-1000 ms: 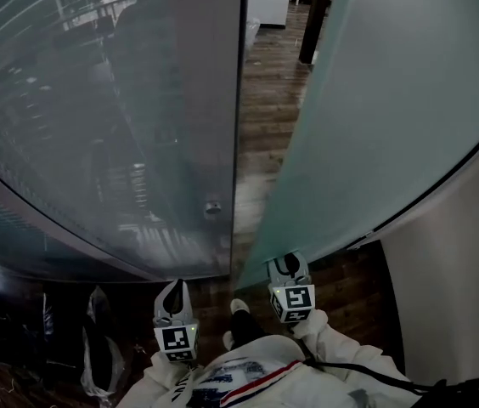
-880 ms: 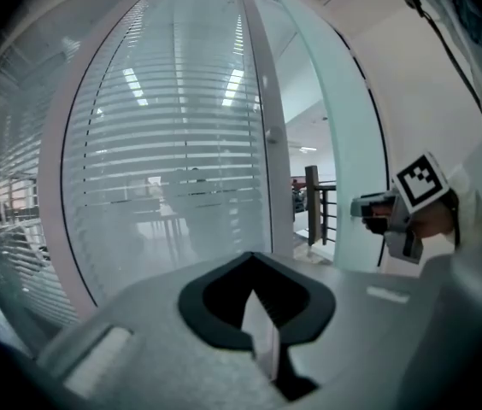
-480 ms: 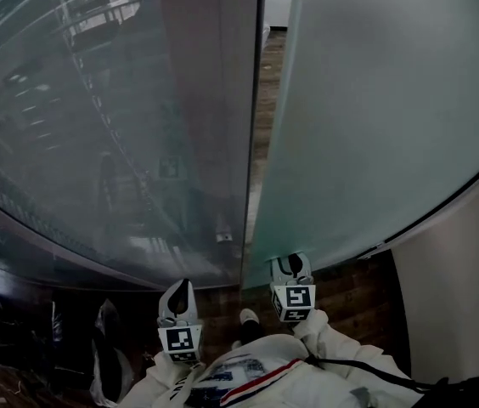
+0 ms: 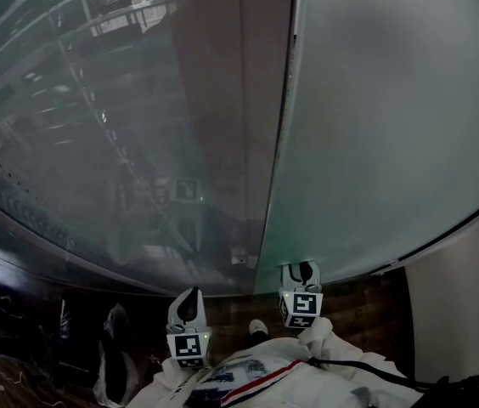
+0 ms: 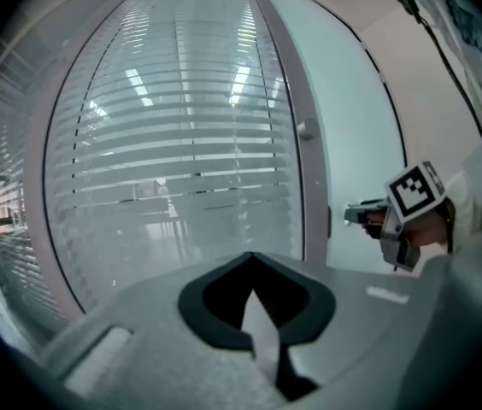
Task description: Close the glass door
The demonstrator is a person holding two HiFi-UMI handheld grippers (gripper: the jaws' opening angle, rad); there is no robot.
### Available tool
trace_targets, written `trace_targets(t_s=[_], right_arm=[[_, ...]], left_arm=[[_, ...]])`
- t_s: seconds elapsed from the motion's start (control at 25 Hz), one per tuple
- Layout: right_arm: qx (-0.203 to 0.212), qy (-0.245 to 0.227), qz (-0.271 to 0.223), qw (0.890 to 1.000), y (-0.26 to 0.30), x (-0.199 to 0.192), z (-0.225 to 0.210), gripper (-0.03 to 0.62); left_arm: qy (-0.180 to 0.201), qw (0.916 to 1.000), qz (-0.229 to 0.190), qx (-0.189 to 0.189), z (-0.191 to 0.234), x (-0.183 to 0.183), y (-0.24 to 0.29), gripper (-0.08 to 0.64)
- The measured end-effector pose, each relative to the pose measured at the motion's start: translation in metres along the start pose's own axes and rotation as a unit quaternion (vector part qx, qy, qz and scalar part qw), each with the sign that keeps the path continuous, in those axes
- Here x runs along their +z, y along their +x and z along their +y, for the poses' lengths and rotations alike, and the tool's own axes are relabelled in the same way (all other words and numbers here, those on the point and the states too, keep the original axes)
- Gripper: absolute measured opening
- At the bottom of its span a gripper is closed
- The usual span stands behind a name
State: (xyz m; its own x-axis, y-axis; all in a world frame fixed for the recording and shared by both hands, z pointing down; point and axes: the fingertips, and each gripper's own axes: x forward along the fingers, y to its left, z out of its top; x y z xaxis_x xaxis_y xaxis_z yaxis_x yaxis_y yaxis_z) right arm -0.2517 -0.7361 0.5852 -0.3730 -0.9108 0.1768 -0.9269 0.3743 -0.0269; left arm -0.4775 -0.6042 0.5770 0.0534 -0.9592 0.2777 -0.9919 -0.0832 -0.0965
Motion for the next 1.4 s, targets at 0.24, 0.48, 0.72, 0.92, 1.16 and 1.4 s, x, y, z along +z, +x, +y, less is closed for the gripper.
trace_targets(t_s=[0.24, 0.48, 0.72, 0.92, 1.16, 1.4], right_arm=[[-0.011, -0.002, -0.004, 1.000, 0.011, 0.000, -0.005, 0.117], [-0.005, -0.003, -0.016, 1.000, 0.021, 0.008, -0.002, 0.117], [-0.006, -0.007, -0.021, 1.000, 0.023, 0.011, -0.001, 0.117], [-0.002, -0.008, -0.023, 1.000, 0.022, 0.012, 0.002, 0.117], [-0.003, -0.011, -0.032, 0.999, 0.018, 0.011, 0.003, 0.117], [-0.014, -0.009, -0.036, 0.999, 0.019, 0.015, 0.004, 0.117]], left_arm=[[-0.001, 0.9999, -0.002, 0.014, 0.003, 0.005, 0.006, 0.002], [-0.003, 0.9998, 0.002, 0.021, 0.006, 0.005, 0.018, 0.000], [-0.007, 0.9998, -0.003, 0.016, 0.002, 0.012, 0.032, 0.002], [-0.004, 0.9999, -0.008, 0.009, -0.002, 0.017, 0.037, 0.002], [0.006, 0.9998, -0.016, -0.013, -0.018, 0.014, 0.037, 0.002], [0.002, 0.9986, 0.013, -0.052, -0.042, 0.002, 0.034, 0.001]])
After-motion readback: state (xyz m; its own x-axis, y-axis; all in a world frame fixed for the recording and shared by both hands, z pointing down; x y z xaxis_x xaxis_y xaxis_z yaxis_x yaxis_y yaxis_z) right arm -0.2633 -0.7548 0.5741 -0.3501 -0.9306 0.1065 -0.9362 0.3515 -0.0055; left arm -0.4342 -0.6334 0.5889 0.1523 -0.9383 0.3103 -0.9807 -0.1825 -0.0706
